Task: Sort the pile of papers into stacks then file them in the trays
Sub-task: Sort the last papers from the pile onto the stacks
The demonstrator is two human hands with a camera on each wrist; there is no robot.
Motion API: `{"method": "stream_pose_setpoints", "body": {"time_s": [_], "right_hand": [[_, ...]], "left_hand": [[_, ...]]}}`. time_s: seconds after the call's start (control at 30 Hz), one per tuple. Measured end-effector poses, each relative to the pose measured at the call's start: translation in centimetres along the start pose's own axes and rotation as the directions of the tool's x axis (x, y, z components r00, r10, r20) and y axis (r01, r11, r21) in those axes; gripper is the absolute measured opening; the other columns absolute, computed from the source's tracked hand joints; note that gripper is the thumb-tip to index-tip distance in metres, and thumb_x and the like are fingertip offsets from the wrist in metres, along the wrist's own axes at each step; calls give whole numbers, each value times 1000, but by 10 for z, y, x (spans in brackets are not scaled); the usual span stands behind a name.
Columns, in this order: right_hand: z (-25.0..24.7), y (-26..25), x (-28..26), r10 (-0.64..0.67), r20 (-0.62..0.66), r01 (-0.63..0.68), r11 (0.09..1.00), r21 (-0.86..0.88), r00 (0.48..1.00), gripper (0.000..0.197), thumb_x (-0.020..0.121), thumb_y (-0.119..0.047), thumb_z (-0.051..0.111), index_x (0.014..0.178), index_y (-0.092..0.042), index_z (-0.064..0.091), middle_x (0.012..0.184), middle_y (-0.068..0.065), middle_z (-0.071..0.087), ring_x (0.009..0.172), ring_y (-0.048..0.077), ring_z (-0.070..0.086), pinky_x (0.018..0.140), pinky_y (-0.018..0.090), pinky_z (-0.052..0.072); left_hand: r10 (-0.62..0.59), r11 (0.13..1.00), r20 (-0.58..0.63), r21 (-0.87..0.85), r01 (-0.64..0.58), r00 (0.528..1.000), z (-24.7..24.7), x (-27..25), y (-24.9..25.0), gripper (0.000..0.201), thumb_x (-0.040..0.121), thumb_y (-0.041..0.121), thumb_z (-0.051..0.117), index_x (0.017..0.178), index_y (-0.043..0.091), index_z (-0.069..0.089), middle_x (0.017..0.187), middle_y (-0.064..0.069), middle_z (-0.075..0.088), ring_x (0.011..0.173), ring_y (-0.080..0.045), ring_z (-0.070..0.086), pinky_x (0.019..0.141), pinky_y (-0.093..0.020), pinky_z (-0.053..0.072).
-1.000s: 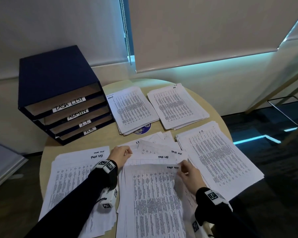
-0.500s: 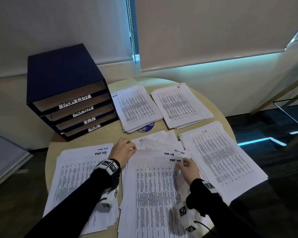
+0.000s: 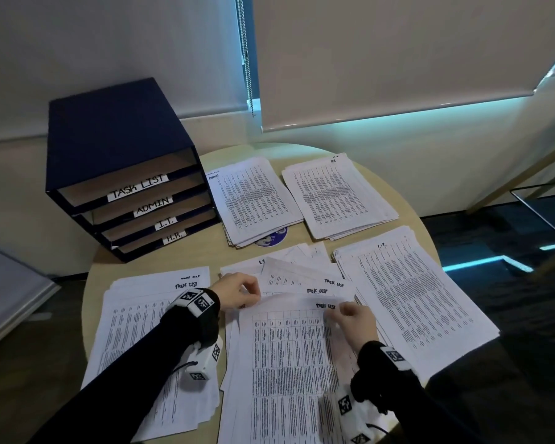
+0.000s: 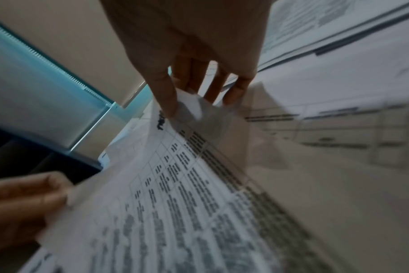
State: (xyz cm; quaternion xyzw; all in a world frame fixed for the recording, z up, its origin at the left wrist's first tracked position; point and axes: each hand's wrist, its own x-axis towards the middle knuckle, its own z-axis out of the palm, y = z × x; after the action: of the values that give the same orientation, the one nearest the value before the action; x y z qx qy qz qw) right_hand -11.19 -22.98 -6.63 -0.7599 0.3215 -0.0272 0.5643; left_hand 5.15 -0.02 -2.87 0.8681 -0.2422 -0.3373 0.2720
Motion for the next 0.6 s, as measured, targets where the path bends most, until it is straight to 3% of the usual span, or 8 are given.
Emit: {"method": "stream_pose_setpoints", "body": {"time_s": [0.07, 0.17, 0.23, 0.3, 0.4, 0.47, 0.5, 0.6], "right_hand": [[-3, 3, -5, -44, 44, 45, 998, -39, 998, 35, 77, -13, 76, 50, -22, 57, 47, -11, 54, 53, 6, 49, 51, 9, 35], [-4, 0, -13, -82, 115, 87, 995, -42, 990, 25, 79, -15, 75, 58, -20, 63, 53, -16, 63, 56, -7, 57, 57, 7, 40], [-2, 2, -12, -99, 130, 107, 993, -53, 987, 26, 80, -10, 73, 59, -16, 60, 52, -16, 62, 52, -5, 55, 58, 12, 40], [-2, 2, -9, -71, 100, 72, 997, -10, 993, 21, 80, -3, 70, 67, -14, 57, 60, -9, 66, 62, 6, 62, 59, 20, 47], [0, 2, -6, 27, 51, -32, 995, 93, 998, 35, 80, 4, 64, 100, -20, 48, 86, 7, 70, 79, 28, 67, 71, 42, 56], [1, -1, -6, 71, 88, -83, 986, 146, 994, 46, 83, 9, 58, 115, -20, 41, 94, 7, 65, 80, 21, 63, 67, 30, 52], [1, -1, -6, 80, 114, -94, 988, 125, 990, 41, 85, 9, 56, 114, -17, 43, 95, 6, 63, 80, 18, 61, 65, 23, 48], [8, 6, 1, 57, 165, -44, 996, -82, 985, 9, 88, -4, 57, 94, -11, 56, 92, 8, 62, 86, 25, 60, 70, 27, 46]], "left_hand": [[-69, 998, -68, -3, 69, 995, 5, 7, -1, 12, 96, 26, 53, 95, 21, 64, 86, 3, 63, 76, -16, 59, 72, -26, 48], [-125, 982, -159, 119, 144, 979, 13, 20, -4, 26, 102, 26, 39, 115, 18, 59, 109, -6, 51, 90, -23, 57, 81, -31, 46], [-130, 964, -143, 213, 159, 981, 17, 25, -7, 21, 99, 24, 46, 113, 18, 60, 113, -4, 44, 95, -23, 58, 88, -29, 45], [-140, 948, -130, 270, 171, 982, 18, 27, -8, 9, 93, 24, 58, 100, 21, 61, 107, 0, 43, 98, -21, 58, 91, -30, 45], [-105, 926, -187, 340, 165, 977, 20, 26, -9, 12, 88, 27, 63, 97, 25, 55, 104, 4, 48, 95, -20, 57, 88, -34, 47], [-82, 919, -235, 357, 165, 968, 18, 25, -8, 13, 92, 28, 57, 103, 25, 52, 105, 4, 52, 95, -21, 57, 85, -34, 47], [-75, 917, -234, 366, 159, 969, 17, 25, -8, 11, 93, 29, 54, 103, 24, 52, 105, 4, 54, 96, -21, 57, 83, -32, 46], [-79, 905, -192, 399, 151, 978, 15, 24, -7, 7, 90, 31, 58, 94, 26, 54, 97, 4, 50, 96, -21, 56, 78, -30, 43]]}}
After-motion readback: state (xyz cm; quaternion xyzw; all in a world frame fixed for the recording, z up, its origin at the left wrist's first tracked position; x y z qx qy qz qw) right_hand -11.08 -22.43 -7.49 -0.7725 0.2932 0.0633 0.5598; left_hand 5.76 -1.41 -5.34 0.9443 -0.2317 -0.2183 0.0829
